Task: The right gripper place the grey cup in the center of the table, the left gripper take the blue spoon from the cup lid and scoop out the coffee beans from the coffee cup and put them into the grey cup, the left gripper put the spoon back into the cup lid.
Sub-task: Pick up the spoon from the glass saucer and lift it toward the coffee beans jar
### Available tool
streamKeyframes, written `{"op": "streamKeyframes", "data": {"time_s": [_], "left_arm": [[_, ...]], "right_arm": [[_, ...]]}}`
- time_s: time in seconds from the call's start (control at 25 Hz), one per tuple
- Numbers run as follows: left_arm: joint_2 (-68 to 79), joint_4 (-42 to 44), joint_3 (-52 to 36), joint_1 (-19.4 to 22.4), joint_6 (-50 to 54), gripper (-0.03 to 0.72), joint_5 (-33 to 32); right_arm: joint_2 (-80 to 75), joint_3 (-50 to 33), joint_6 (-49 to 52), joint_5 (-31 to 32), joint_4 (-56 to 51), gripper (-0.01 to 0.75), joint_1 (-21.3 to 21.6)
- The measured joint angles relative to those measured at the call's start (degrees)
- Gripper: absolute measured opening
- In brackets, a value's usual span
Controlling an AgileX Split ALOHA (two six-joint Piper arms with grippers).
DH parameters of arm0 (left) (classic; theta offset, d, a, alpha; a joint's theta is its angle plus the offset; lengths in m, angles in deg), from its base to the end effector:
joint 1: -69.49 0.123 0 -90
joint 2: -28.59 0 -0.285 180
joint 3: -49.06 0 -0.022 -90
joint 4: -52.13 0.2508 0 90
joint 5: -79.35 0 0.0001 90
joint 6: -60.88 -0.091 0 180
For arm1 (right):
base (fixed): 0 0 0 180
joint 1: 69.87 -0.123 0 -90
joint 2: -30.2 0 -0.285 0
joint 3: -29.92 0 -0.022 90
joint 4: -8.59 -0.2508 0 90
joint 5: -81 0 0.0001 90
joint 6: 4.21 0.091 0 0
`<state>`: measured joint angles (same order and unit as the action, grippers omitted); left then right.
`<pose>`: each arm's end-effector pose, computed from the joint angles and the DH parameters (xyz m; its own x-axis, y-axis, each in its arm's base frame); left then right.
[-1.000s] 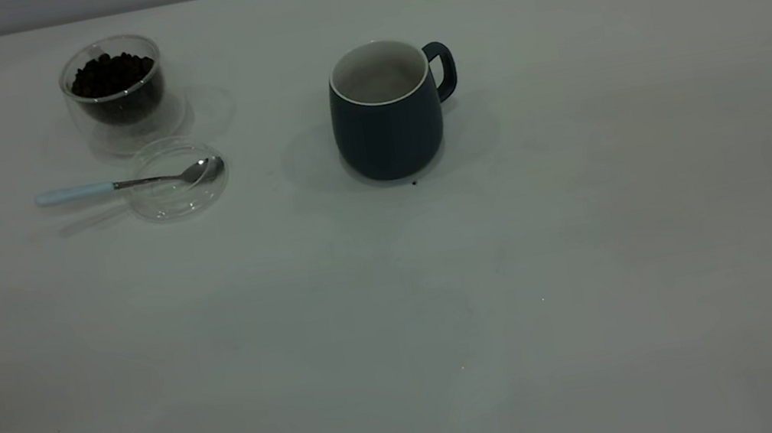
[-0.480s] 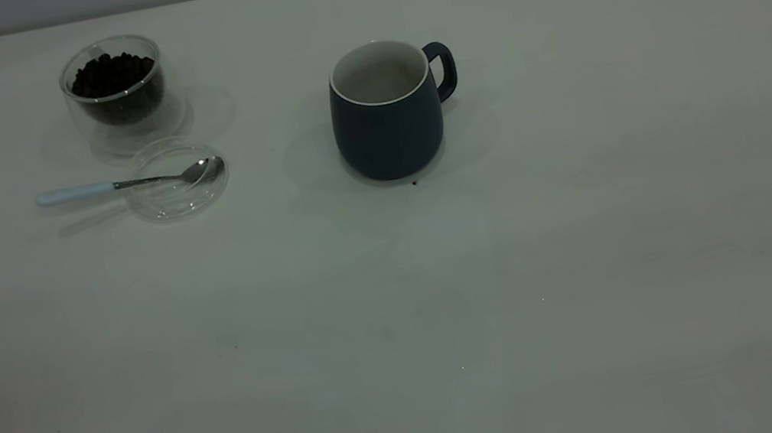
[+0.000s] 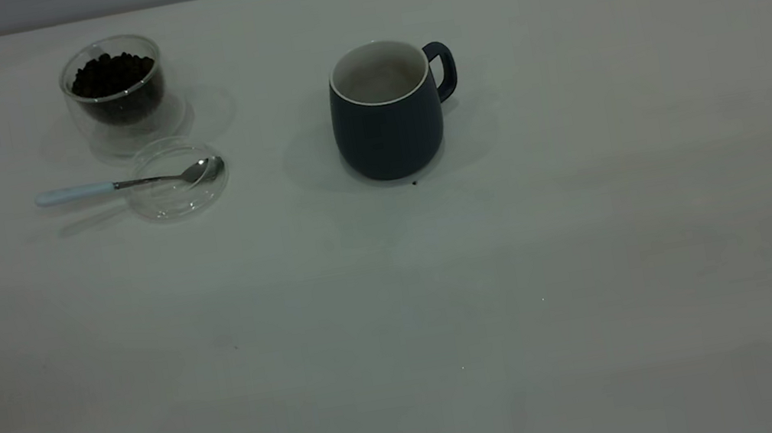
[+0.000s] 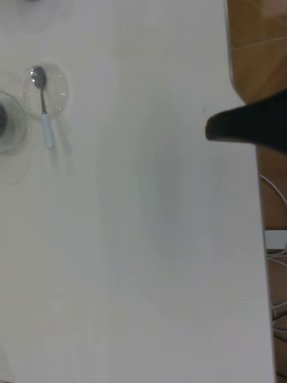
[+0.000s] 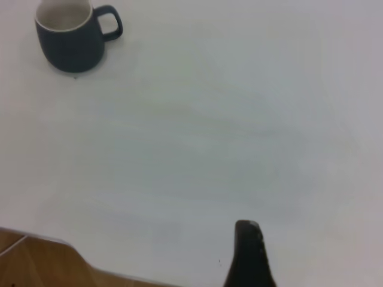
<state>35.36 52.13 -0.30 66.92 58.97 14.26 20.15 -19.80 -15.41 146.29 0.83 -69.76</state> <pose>-0.0093 0.0004 0.2674 -0.5160 0.0565 -0.8547 0.0621 0.9977 0.0285 -0.0009 0.0112 0.2663 -0.5524 -0.1360 -0.8224 -0.1767 0.9833 -0.0439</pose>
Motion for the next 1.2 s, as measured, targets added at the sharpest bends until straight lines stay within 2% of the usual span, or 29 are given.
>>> {"op": "streamKeyframes", "data": {"time_s": [1.2], "left_arm": [[0.0, 0.0, 0.0, 0.0, 0.0, 0.592, 0.0]], "right_arm": [[2.6, 0.0, -0.3, -0.2, -0.1, 0.592, 0.1]]}}
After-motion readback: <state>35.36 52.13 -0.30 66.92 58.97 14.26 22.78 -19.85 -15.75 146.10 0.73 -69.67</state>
